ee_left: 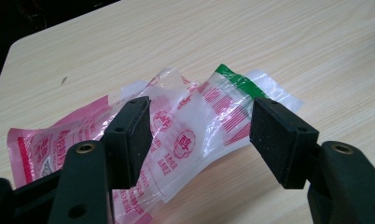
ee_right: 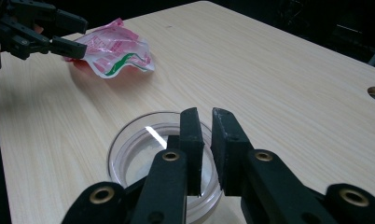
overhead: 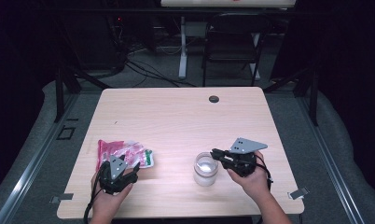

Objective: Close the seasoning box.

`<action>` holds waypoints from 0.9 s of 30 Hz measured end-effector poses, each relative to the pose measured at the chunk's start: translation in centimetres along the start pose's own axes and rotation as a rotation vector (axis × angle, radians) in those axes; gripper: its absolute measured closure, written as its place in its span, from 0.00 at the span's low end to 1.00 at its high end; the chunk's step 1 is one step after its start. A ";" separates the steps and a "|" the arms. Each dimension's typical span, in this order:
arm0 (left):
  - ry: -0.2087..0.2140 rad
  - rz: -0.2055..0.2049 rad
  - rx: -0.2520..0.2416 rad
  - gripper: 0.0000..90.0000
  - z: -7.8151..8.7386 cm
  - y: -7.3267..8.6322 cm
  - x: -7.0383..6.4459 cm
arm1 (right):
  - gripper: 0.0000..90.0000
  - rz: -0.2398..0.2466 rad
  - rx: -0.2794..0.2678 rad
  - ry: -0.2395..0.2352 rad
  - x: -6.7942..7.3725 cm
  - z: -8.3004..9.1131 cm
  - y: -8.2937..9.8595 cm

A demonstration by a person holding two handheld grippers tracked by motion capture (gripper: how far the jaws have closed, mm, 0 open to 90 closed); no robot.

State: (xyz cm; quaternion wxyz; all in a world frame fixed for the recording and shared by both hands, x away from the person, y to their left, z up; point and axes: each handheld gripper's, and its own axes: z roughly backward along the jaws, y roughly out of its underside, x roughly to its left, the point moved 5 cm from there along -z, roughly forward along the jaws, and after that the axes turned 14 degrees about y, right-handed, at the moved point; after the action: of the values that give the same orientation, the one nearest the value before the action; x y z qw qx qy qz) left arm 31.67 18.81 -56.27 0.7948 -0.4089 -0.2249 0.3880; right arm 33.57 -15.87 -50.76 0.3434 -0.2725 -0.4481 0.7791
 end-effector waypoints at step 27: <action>0.022 0.001 -0.019 0.43 -0.1 -0.6 -0.1 | 0.59 -0.023 0.015 0.097 -1.8 1.6 -0.7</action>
State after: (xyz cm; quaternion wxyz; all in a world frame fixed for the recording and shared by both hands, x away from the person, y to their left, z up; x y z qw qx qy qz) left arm 31.99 18.48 -55.86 0.7931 -0.4207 -0.2199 0.3817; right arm 33.73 -17.88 -49.18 0.3758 -0.3020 -0.4282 0.7643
